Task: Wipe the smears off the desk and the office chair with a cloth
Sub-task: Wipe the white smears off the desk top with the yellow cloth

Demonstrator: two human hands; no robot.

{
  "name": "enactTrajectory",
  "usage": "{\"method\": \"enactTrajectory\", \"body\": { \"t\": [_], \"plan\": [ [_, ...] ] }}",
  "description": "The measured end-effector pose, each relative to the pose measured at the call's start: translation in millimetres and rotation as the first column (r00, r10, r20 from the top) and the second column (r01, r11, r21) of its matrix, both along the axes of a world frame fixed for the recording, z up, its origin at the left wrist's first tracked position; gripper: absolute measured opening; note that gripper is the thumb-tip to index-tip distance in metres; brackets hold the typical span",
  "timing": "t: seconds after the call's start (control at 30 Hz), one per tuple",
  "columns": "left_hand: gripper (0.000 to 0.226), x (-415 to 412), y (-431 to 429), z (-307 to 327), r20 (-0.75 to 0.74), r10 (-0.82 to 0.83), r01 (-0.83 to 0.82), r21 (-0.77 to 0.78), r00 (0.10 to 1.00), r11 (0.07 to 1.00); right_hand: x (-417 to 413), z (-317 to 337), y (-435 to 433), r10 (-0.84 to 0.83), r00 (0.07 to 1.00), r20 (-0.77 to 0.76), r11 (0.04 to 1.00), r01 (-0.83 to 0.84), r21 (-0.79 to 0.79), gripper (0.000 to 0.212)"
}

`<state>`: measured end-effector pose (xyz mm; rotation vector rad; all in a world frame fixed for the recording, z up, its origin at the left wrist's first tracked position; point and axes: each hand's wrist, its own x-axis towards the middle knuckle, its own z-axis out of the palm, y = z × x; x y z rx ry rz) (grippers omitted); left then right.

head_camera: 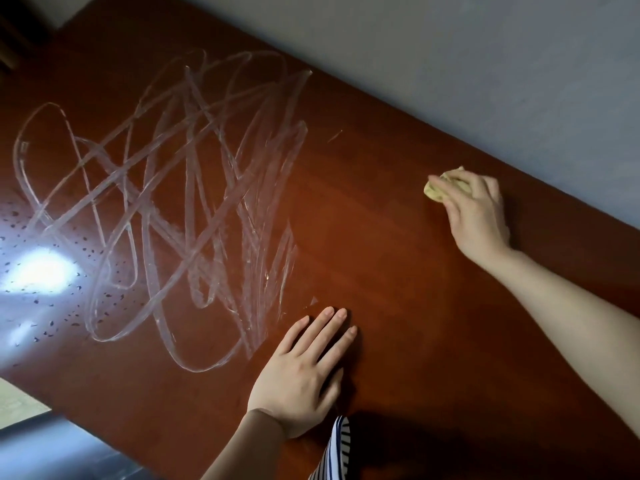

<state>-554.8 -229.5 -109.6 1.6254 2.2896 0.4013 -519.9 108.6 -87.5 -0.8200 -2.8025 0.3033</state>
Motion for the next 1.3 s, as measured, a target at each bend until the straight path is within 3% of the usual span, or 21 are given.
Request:
{"method": "enactTrajectory", "body": {
  "t": [0.4,0.6,0.97,1.17,1.3],
  "plan": [
    [0.06,-1,-1,-3,-0.012,-0.002,0.002,0.0,1.0,1.0,-152,-1,-2,-0.153,0.987,-0.048,0.981,0.146,-0.129,0.046],
    [0.061,-2,-1,-4,-0.014,0.007,-0.007,0.015,1.0,1.0,-170,-5,-36,0.023,0.999,-0.034,0.995,-0.027,-0.101,0.037],
    [0.058,-2,0,-1,-0.011,0.008,-0.008,0.014,1.0,1.0,-45,-5,-118,0.435,0.899,-0.05,0.899,-0.437,-0.033,0.032],
    [0.056,-2,-1,0,-0.018,0.005,-0.005,0.018,1.0,1.0,48,-5,-113,0.49,0.864,-0.115,0.868,-0.496,-0.036,0.029],
    [0.055,-1,-1,0,-0.016,0.008,-0.008,0.012,1.0,1.0,79,-6,-82,0.385,0.909,-0.16,0.921,-0.39,-0.003,0.032]
  ]
}}
